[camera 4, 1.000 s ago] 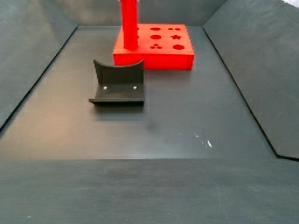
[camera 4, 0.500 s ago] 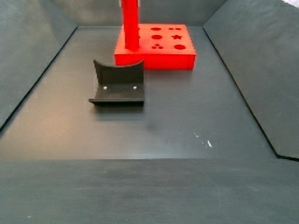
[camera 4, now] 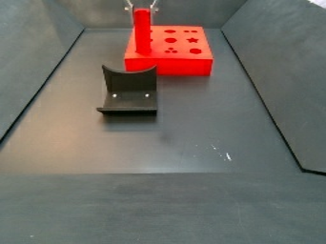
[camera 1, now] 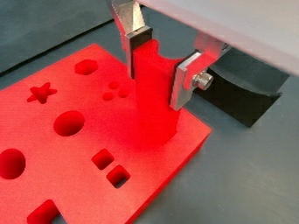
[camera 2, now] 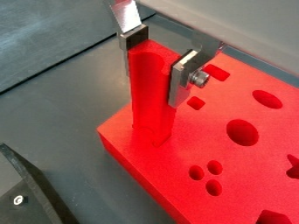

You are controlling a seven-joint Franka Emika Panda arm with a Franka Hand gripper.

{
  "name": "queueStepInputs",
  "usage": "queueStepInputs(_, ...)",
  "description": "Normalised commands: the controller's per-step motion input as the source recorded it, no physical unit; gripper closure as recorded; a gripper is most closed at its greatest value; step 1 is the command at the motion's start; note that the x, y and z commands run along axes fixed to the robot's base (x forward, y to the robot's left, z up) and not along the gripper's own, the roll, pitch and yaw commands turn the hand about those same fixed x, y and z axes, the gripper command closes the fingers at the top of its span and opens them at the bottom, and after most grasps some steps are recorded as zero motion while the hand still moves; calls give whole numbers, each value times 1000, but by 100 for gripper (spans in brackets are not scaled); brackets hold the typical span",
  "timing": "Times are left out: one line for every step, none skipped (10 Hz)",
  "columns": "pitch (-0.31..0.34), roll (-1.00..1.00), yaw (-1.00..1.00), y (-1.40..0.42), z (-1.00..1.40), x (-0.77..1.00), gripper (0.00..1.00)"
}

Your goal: Insert the arch object.

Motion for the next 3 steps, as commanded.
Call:
queueStepInputs(0, 74, 51, 0, -340, 0, 100)
queueStepInputs(0, 7, 0, 0, 0, 0, 100)
queueStepInputs(0, 0, 0, 0, 0, 0, 100)
